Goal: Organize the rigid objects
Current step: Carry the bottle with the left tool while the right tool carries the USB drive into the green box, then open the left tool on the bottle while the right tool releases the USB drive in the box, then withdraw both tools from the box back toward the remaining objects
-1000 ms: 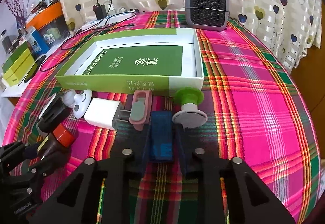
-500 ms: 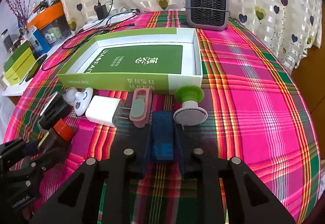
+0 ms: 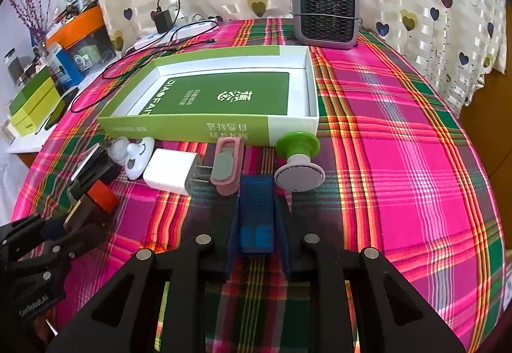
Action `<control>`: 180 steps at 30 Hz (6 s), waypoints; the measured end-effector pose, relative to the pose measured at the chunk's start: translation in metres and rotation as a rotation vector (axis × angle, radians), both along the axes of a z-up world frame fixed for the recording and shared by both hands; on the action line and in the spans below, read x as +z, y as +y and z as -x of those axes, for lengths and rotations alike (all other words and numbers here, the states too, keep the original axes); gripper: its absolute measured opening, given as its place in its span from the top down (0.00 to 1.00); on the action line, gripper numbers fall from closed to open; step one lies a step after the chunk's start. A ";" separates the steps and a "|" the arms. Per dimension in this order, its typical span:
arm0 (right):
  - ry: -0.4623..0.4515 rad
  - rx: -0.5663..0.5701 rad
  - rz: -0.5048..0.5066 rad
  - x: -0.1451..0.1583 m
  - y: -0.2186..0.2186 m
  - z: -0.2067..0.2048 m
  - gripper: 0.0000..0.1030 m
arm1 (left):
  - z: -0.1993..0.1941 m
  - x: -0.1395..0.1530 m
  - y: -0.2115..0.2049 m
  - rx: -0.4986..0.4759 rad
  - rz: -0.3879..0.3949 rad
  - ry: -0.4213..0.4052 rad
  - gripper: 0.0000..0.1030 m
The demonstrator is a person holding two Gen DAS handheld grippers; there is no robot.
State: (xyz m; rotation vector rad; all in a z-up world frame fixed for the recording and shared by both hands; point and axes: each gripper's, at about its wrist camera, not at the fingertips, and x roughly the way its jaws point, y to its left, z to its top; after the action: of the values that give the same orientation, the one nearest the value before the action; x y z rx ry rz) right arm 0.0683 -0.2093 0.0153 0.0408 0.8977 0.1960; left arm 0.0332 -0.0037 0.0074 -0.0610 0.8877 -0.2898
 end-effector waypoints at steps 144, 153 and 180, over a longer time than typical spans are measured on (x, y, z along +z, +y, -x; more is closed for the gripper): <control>-0.075 -0.100 -0.063 0.040 -0.015 -0.048 0.53 | -0.055 0.059 0.050 -0.015 0.020 -0.129 0.65; -0.097 -0.108 -0.060 0.035 -0.021 -0.018 0.53 | -0.022 0.044 0.066 -0.024 0.027 -0.123 0.65; -0.072 -0.142 -0.082 0.013 -0.042 0.008 0.53 | -0.012 0.004 0.038 -0.088 -0.064 -0.059 0.65</control>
State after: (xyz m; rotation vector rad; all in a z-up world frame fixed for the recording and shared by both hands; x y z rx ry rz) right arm 0.0606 -0.2516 0.0288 0.1725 0.8108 0.1013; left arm 0.0454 0.0339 0.0116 0.0457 0.8415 -0.3438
